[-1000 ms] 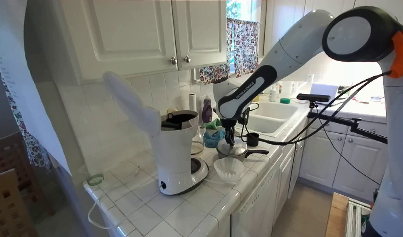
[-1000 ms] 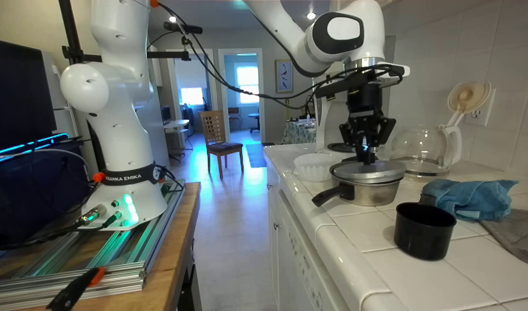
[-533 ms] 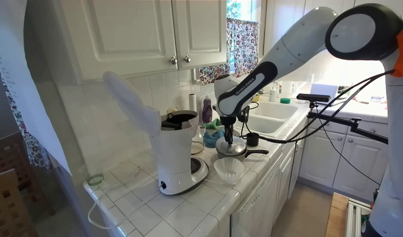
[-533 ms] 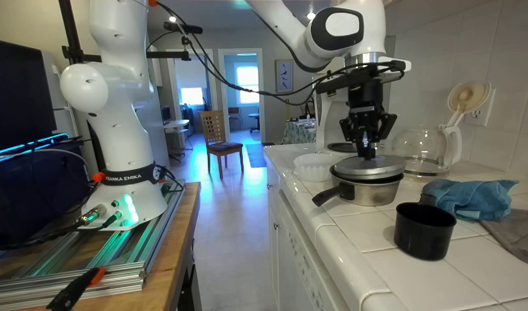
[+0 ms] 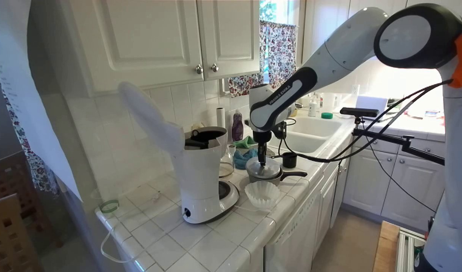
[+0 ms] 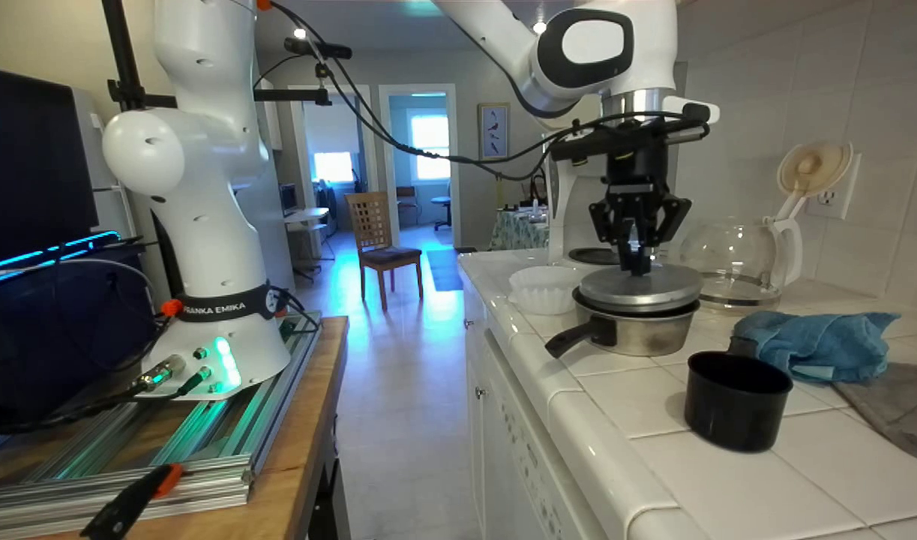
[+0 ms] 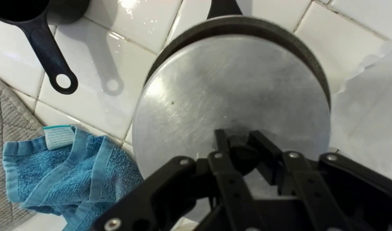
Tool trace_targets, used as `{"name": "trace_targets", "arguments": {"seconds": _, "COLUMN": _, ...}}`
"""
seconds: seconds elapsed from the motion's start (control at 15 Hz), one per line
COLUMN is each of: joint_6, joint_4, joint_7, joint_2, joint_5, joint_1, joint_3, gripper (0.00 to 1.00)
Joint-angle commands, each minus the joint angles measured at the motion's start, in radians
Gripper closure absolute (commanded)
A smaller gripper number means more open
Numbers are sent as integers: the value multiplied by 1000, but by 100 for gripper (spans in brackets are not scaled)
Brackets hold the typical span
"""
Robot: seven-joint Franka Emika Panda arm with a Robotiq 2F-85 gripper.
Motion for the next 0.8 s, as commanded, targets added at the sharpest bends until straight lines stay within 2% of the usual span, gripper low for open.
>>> {"name": "trace_targets", "arguments": {"seconds": 0.0, "joint_6": -11, "joint_4": -6, "joint_7": -76, "joint_2": -10, "joint_5": 71, "joint_1": -29, "joint_3": 20, "gripper": 94}}
{"name": "trace_targets", "arguments": {"seconds": 0.33, "joint_6": -60, "joint_4": 4, "joint_7": -111, "joint_2": -9, "joint_5": 112, "joint_1": -37, "joint_3": 16, "gripper": 94}}
{"name": "trace_targets", "arguments": {"seconds": 0.73, "joint_6": -106, "joint_4": 28, "joint_7": -93, "joint_2": 8, "joint_5": 94, "joint_1": -40, "joint_3": 4, "gripper": 94}}
